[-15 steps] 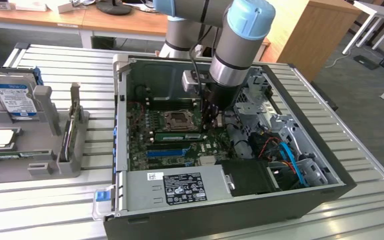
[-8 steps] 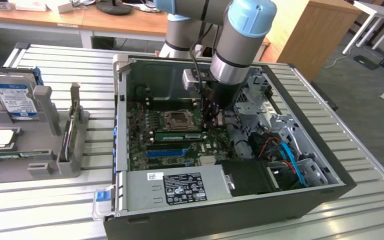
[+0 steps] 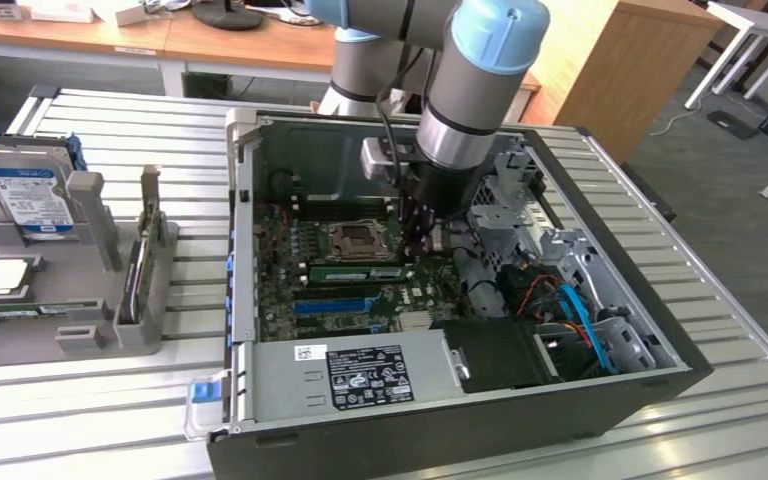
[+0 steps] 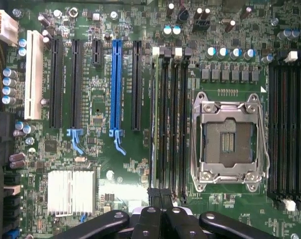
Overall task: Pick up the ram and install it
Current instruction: 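Press down the ram until it locks into place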
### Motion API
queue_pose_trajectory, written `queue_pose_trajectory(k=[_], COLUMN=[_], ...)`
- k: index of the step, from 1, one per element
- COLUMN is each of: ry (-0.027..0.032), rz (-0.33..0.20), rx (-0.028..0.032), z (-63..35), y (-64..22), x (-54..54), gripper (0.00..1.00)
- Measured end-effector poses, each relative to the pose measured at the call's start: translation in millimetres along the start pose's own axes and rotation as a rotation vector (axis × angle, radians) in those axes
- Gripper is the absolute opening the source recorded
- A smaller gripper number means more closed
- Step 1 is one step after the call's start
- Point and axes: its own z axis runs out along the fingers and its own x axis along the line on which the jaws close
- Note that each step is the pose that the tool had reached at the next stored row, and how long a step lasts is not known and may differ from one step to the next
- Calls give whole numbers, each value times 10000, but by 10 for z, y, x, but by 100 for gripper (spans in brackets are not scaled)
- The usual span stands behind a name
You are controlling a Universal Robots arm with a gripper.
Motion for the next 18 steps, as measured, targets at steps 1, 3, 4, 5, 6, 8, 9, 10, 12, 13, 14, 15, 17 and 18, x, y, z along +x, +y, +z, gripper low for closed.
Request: queue_pose_trajectory(k=[1, 3, 4, 5, 6, 8, 9, 10, 12, 13, 14, 15, 17, 18], ry=[0, 0, -1, -3, -3, -1, -1, -1, 0, 0, -1, -1, -1, -1], rz=[-1, -1, 0, 1, 0, -1, -1, 0, -1, -2, -1, 0, -2, -2], rx=[1, 5, 9, 12, 14, 18, 21, 24, 35, 45, 55, 62, 74, 78], z=[0, 2, 3, 5, 5, 6, 7, 8, 9, 10, 11, 12, 13, 14], y=[21, 69, 95, 119, 142, 190, 215, 242, 298, 326, 355, 385, 439, 466], x=[0, 0, -1, -1, -1, 0, 0, 0, 1, 1, 1, 1, 1, 1], gripper=[11, 11, 11, 11, 11, 11, 11, 11, 11, 11, 11, 11, 11, 11])
